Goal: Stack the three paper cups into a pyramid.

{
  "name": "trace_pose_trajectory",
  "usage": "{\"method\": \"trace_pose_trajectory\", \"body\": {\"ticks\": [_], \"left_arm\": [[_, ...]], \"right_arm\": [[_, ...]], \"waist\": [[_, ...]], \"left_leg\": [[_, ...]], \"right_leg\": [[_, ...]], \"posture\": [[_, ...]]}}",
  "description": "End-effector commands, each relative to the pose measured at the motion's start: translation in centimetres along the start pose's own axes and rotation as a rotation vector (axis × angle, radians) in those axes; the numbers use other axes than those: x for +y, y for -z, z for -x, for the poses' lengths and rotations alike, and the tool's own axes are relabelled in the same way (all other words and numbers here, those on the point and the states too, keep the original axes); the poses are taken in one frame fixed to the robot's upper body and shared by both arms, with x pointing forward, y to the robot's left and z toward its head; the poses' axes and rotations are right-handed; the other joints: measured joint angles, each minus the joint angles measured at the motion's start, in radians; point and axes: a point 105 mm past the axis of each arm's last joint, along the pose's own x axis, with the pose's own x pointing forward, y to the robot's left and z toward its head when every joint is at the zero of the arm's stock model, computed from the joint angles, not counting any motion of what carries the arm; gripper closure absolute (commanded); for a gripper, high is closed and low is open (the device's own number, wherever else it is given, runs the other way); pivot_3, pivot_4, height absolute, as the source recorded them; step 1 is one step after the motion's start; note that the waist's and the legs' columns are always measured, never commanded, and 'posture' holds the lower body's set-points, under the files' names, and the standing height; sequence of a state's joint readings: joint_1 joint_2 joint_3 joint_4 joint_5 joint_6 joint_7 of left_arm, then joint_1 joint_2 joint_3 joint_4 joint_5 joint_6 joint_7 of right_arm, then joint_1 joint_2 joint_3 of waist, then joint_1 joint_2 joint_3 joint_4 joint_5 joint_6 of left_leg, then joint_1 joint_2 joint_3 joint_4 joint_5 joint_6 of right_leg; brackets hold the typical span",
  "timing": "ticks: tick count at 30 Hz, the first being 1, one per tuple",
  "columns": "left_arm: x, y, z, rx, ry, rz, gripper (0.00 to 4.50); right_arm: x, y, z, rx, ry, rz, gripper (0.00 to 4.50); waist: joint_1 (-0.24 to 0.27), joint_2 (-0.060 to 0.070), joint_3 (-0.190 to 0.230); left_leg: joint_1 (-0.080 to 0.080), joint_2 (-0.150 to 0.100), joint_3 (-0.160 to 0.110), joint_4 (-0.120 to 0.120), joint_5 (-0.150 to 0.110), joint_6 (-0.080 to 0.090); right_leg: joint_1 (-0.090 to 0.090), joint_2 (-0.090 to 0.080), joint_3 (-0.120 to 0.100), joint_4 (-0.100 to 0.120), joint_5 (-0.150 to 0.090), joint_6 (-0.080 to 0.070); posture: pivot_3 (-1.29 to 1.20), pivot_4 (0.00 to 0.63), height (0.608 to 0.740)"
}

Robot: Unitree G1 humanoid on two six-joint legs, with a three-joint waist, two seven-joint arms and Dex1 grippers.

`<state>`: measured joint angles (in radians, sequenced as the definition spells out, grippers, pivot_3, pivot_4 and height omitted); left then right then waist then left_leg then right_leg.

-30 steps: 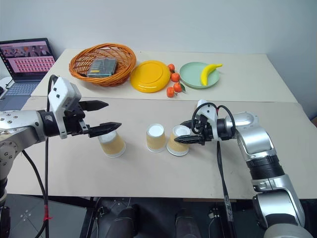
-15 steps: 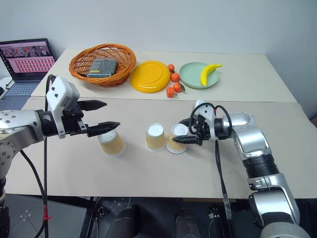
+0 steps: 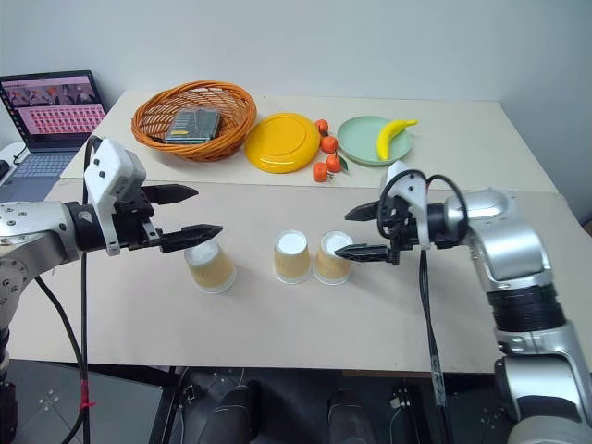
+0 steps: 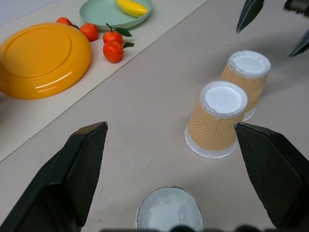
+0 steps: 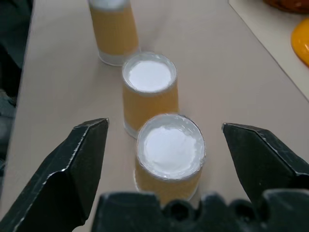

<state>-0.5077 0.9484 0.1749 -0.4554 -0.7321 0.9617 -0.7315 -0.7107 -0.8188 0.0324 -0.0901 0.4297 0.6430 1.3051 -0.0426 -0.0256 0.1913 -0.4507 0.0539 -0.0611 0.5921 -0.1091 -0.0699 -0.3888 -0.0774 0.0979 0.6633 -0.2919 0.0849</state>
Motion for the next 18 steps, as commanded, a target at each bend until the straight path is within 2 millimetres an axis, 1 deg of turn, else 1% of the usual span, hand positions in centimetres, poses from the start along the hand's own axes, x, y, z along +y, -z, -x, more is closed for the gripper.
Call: {"method": "trace_pose_trajectory", "body": {"ticks": [1, 3, 5, 7, 10, 12, 15, 18], "left_arm": [[0.1, -0.3, 0.5, -0.023, -0.017, -0.034, 0.0], [-0.4, 0.2, 1.1, -0.027, 0.006, -0.039, 0.0], [-0.7, 0.5, 2.0, -0.04, 0.002, -0.029, 0.0], [-0.6, 1.1, 3.1, -0.036, -0.028, -0.039, 0.0], [-0.2, 2.3, 5.0, -0.026, -0.086, -0.006, 0.0], [-0.7, 2.8, 5.8, -0.034, -0.09, 0.02, 0.0], [-0.8, 3.1, 6.3, -0.093, -0.127, 0.1, 0.0], [-1.1, 4.6, 6.4, -0.103, -0.176, 0.116, 0.0]], "right_arm": [[0.4, -3.4, 1.5, -0.086, 0.006, 0.074, 0.08], [0.5, -4.1, 2.1, -0.107, -0.007, 0.094, 0.08], [0.5, -4.3, 2.3, -0.11, -0.02, 0.101, 0.08], [0.4, -4.0, 2.0, -0.104, -0.036, 0.096, 0.08], [0.3, -3.9, 1.5, -0.111, -0.071, 0.094, 0.08], [0.4, -4.1, 1.3, -0.126, -0.102, 0.091, 0.08], [0.6, -4.3, 1.1, -0.137, -0.147, 0.084, 0.08], [0.7, -4.2, 0.9, -0.129, -0.187, 0.066, 0.08]], "waist": [[-0.002, 0.0, 0.0], [-0.005, 0.0, 0.0], [-0.007, 0.0, 0.0], [-0.005, 0.0, 0.0], [-0.004, 0.0, 0.0], [-0.004, 0.0, 0.0], [0.002, 0.0, 0.0], [0.004, 0.0, 0.0]], "left_leg": [[0.0, 0.0, 0.0, 0.0, 0.0, 0.0], [0.0, 0.0, 0.0, 0.0, 0.0, 0.0], [0.0, 0.0, 0.001, 0.0, 0.0, 0.0], [0.0, 0.0, 0.001, -0.001, 0.0, 0.0], [0.0, 0.0, 0.001, -0.001, 0.0, 0.0], [0.0, 0.0, 0.001, -0.001, 0.0, 0.0], [0.0, 0.0, 0.001, 0.0, 0.0, 0.0], [0.0, 0.0, 0.001, 0.0, 0.0, 0.0]], "right_leg": [[0.0, 0.0, 0.0, 0.0, 0.0, 0.0], [0.0, 0.0, 0.0, 0.0, 0.0, 0.0], [-0.001, 0.0, 0.001, 0.0, 0.0, 0.0], [-0.001, 0.0, 0.0, 0.0, 0.0, -0.001], [-0.001, 0.0, 0.0, 0.0, 0.0, -0.001], [-0.001, 0.0, 0.0, 0.0, 0.0, -0.001], [-0.001, -0.001, 0.0, 0.0, 0.0, -0.001], [0.0, -0.001, 0.0, -0.001, 0.0, -0.001]], "posture": [[0.0, 0.15, 0.732], [0.0, 0.15, 0.732], [0.0, 0.15, 0.732], [0.0, 0.15, 0.732], [0.0, 0.15, 0.732], [0.0, 0.15, 0.732], [0.0, 0.15, 0.732], [0.0, 0.15, 0.732]]}}
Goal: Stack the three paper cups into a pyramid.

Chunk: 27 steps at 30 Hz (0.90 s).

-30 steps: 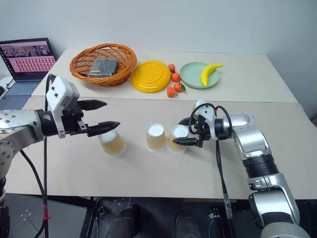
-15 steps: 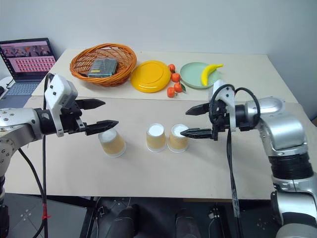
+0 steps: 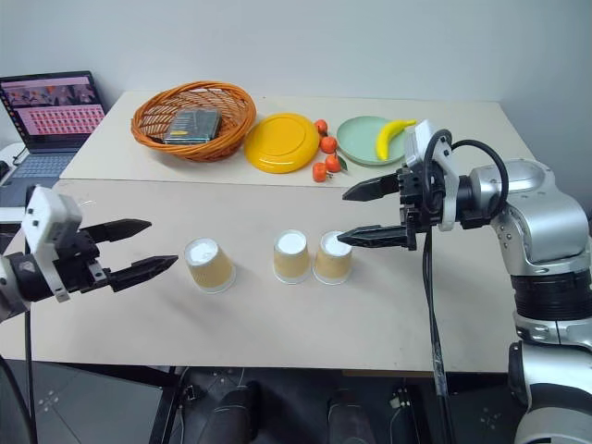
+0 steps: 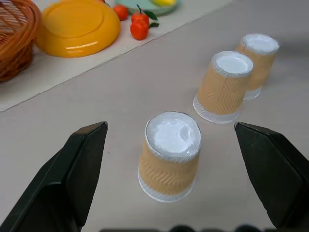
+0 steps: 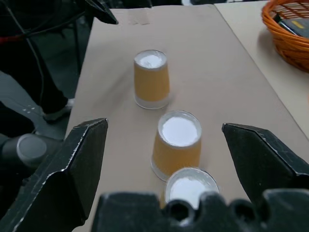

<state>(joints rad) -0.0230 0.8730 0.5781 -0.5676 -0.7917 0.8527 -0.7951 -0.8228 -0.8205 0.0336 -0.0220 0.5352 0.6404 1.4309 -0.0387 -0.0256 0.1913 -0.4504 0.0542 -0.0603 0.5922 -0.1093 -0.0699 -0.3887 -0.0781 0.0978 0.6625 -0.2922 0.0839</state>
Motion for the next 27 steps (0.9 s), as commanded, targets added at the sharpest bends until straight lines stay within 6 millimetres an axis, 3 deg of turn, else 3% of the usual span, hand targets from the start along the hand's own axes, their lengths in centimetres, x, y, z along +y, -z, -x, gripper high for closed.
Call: {"method": "trace_pose_trajectory", "body": {"ticks": [1, 11, 27], "left_arm": [[-0.3, 0.7, 0.3, -0.042, -0.069, -0.032, 0.0], [-1.1, 5.9, -0.6, -0.061, -0.185, -0.056, 0.0], [-1.5, 5.6, -4.8, -0.177, -0.138, -0.034, 0.0]], "right_arm": [[0.1, -0.9, 0.2, -0.016, -0.045, 0.024, 0.08], [-0.2, -0.6, 0.4, -0.003, -0.06, -0.004, 0.08], [0.3, -1.4, 1.6, 0.025, -0.028, 0.01, 0.08]], "waist": [[-0.002, 0.0, 0.0], [-0.003, 0.0, 0.0], [-0.002, 0.0, 0.0]], "left_leg": [[0.0, 0.0, 0.0, 0.0, 0.0, 0.0], [0.0, 0.0, 0.001, 0.0, 0.0, 0.0], [0.0, 0.0, 0.001, 0.0, 0.0, 0.0]], "right_leg": [[0.0, 0.0, 0.0, 0.0, 0.0, 0.0], [0.0, 0.0, 0.001, -0.001, 0.0, -0.001], [0.0, 0.0, 0.001, -0.001, 0.0, 0.0]], "posture": [[0.0, 0.15, 0.732], [0.0, 0.15, 0.732], [0.0, 0.15, 0.732]]}}
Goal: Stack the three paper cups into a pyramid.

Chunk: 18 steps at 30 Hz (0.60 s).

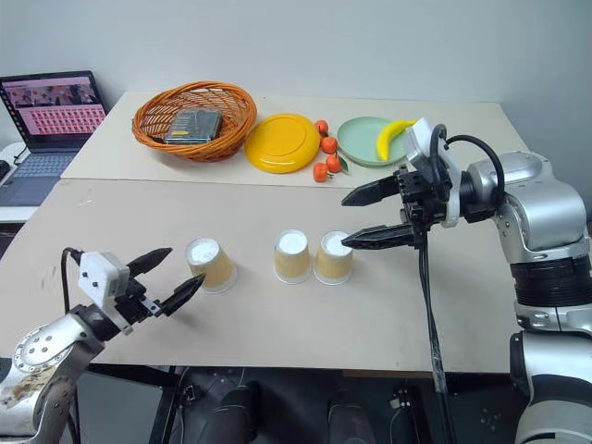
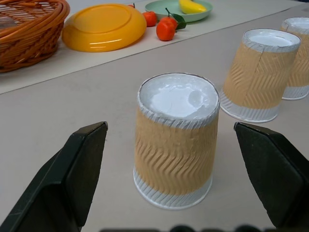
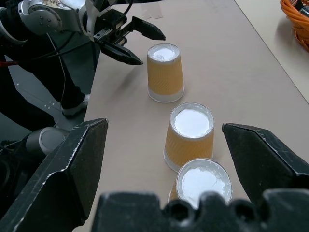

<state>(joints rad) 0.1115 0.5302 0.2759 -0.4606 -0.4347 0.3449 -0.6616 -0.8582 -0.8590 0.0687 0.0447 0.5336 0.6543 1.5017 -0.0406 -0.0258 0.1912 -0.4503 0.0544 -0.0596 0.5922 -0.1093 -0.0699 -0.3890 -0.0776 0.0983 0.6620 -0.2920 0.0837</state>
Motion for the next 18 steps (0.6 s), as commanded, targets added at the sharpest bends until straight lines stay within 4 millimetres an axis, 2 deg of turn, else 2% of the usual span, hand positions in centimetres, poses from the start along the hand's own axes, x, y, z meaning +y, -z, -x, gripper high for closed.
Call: {"method": "trace_pose_trajectory", "body": {"ticks": [1, 11, 14, 16, 18], "left_arm": [[-0.1, -0.8, -1.2, -0.049, 0.02, -0.01, 0.0], [-0.1, -1.6, -3.6, -0.114, 0.062, 0.029, 0.0], [-0.1, -1.4, -3.7, -0.114, 0.06, 0.027, 0.72], [0.0, -1.2, -3.6, -0.103, 0.051, 0.021, 1.57], [0.2, -1.0, -3.6, -0.093, 0.043, 0.013, 1.57]], "right_arm": [[0.6, -1.8, 0.9, -0.007, 0.02, 0.063, 0.08], [0.6, -1.9, 1.3, 0.009, 0.067, 0.067, 0.08], [0.6, -1.9, 1.4, 0.012, 0.076, 0.067, 0.0], [0.6, -1.9, 1.5, 0.013, 0.088, 0.069, 0.0], [0.5, -1.9, 1.6, 0.014, 0.103, 0.07, 0.0]], "waist": [[0.0, 0.0, 0.0], [-0.001, 0.0, 0.0], [-0.002, 0.0, 0.0], [-0.001, 0.0, 0.0], [-0.001, 0.0, 0.0]], "left_leg": [[0.0, 0.0, 0.0, 0.0, 0.0, 0.0], [0.0, 0.0, 0.0, 0.0, 0.0, 0.0], [0.0, 0.0, 0.0, 0.0, 0.0, 0.0], [0.0, 0.0, 0.0, 0.0, 0.0, 0.0], [0.0, 0.0, 0.0, 0.0, 0.0, 0.0]], "right_leg": [[0.0, 0.0, 0.0, 0.0, 0.0, 0.0], [0.0, 0.0, 0.0, 0.0, 0.0, 0.0], [0.0, 0.0, 0.0, 0.0, 0.0, 0.0], [0.0, 0.0, 0.0, 0.0, 0.0, 0.0], [0.0, 0.0, 0.0, 0.0, 0.0, 0.0]], "posture": [[0.0, 0.15, 0.732], [0.0, 0.15, 0.732], [0.0, 0.15, 0.732], [0.0, 0.15, 0.732], [0.0, 0.15, 0.732]]}}
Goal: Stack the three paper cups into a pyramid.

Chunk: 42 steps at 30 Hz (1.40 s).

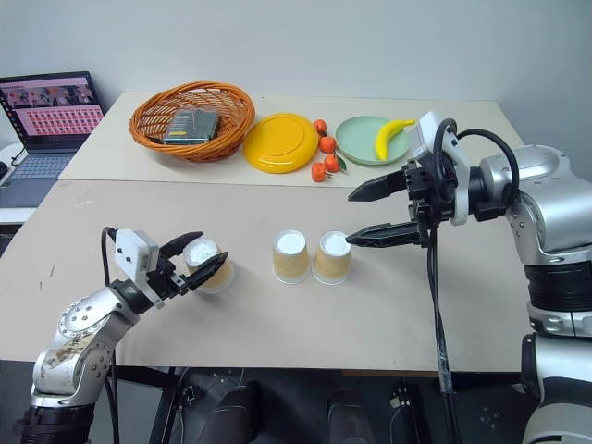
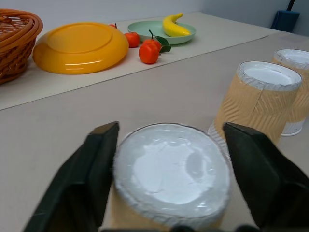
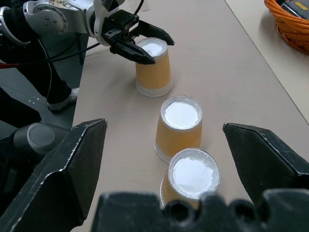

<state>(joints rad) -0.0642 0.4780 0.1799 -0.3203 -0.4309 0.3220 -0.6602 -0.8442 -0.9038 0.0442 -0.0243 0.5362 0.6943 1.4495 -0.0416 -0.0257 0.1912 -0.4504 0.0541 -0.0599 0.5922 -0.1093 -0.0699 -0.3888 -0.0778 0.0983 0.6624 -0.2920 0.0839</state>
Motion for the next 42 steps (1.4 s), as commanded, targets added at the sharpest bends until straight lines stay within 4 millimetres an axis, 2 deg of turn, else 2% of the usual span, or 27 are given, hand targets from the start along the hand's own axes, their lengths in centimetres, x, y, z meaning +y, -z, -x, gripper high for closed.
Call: {"method": "trace_pose_trajectory", "body": {"ticks": [1, 7, 9, 12, 14, 18, 22, 24, 34, 39, 42], "left_arm": [[0.3, -0.5, 0.1, -0.016, -0.008, -0.041, 1.57], [1.0, -2.4, -0.8, -0.059, -0.018, -0.069, 1.57], [1.4, -4.3, -1.6, -0.099, -0.015, -0.082, 1.57], [1.8, -5.9, -2.3, -0.125, -0.009, -0.088, 1.57], [1.9, -8.5, -3.4, -0.163, 0.033, -0.082, 1.57], [0.5, -11.8, -5.0, -0.181, 0.18, -0.063, 1.57], [-0.5, -13.4, -6.3, -0.166, 0.283, -0.033, 1.57], [-1.9, -14.2, -7.5, -0.151, 0.375, -0.024, 1.57], [-6.4, -15.0, -11.0, -0.073, 0.649, -0.055, 1.57], [-9.0, -14.5, -12.3, -0.046, 0.784, -0.068, 1.57], [-9.6, -13.9, -12.9, -0.028, 0.816, -0.083, 1.57]], "right_arm": [[0.1, -1.4, 1.0, -0.026, 0.04, 0.049, 0.0], [0.0, -1.4, 0.9, -0.032, 0.054, 0.053, 0.0], [0.0, -1.3, 0.9, -0.035, 0.06, 0.055, 0.0], [-0.1, -1.3, 0.8, -0.038, 0.066, 0.056, 0.0], [-0.1, -1.1, 0.8, -0.042, 0.081, 0.054, 0.0], [0.1, -0.7, 0.9, -0.048, 0.109, 0.05, 0.0], [0.4, -0.4, 0.9, -0.052, 0.134, 0.043, 0.0], [0.6, 0.0, 1.3, -0.053, 0.173, 0.035, 0.0], [2.5, 1.8, 2.6, -0.03, 0.283, -0.011, 0.0], [3.8, 2.9, 3.2, -0.03, 0.349, -0.034, 0.0], [4.1, 3.2, 3.2, -0.031, 0.365, -0.04, 0.0]], "waist": [[0.0, 0.0, 0.0], [0.0, 0.0, 0.0], [0.002, 0.0, 0.0], [0.004, 0.0, 0.0], [0.004, 0.0, 0.0], [0.007, 0.0, 0.0], [0.004, 0.0, 0.0], [0.003, 0.0, 0.0], [0.003, 0.0, 0.0], [0.004, 0.0, 0.0], [0.002, 0.0, 0.0]], "left_leg": [[0.0, 0.0, 0.0, 0.0, 0.0, 0.0], [0.0, 0.0, 0.0, 0.0, 0.0, 0.0], [0.0, 0.0, 0.0, 0.0, 0.0, 0.0], [0.0, 0.0, -0.001, 0.0, 0.0, 0.0], [0.0, 0.0, -0.001, 0.0, 0.0, 0.0], [-0.002, -0.001, -0.002, 0.001, 0.0, 0.0], [-0.002, -0.001, -0.002, 0.001, 0.0, 0.0], [-0.002, -0.001, -0.002, 0.0, 0.0, 0.0], [-0.003, -0.002, -0.003, 0.002, 0.0, 0.0], [-0.003, -0.002, -0.003, 0.002, 0.0, 0.0], [-0.003, -0.002, -0.003, 0.002, 0.0, 0.0]], "right_leg": [[0.0, 0.0, 0.0, 0.0, 0.0, 0.0], [0.0, 0.0, 0.0, 0.0, 0.0, 0.0], [0.0, 0.0, 0.0, 0.0, 0.0, 0.0], [0.0, 0.0, -0.001, 0.0, 0.0, 0.0], [0.0, 0.0, 0.0, 0.0, 0.0, 0.0], [0.0, 0.0, -0.002, 0.001, 0.0, 0.001], [0.0, 0.0, -0.002, 0.0, -0.001, 0.002], [0.0, 0.0, -0.002, 0.0, -0.001, 0.002], [0.0, 0.0, -0.002, 0.001, -0.001, 0.002], [0.0, 0.0, -0.002, 0.0, -0.001, 0.002], [0.001, 0.0, -0.002, 0.0, -0.001, 0.002]], "posture": [[0.0, 0.15, 0.732], [0.0, 0.15, 0.732], [0.0, 0.15, 0.732], [0.0, 0.15, 0.732], [0.0, 0.15, 0.732], [0.0, 0.15, 0.732], [0.0, 0.15, 0.732], [0.0, 0.15, 0.732], [0.0, 0.15, 0.732], [0.0, 0.15, 0.732], [0.0, 0.15, 0.732]]}}
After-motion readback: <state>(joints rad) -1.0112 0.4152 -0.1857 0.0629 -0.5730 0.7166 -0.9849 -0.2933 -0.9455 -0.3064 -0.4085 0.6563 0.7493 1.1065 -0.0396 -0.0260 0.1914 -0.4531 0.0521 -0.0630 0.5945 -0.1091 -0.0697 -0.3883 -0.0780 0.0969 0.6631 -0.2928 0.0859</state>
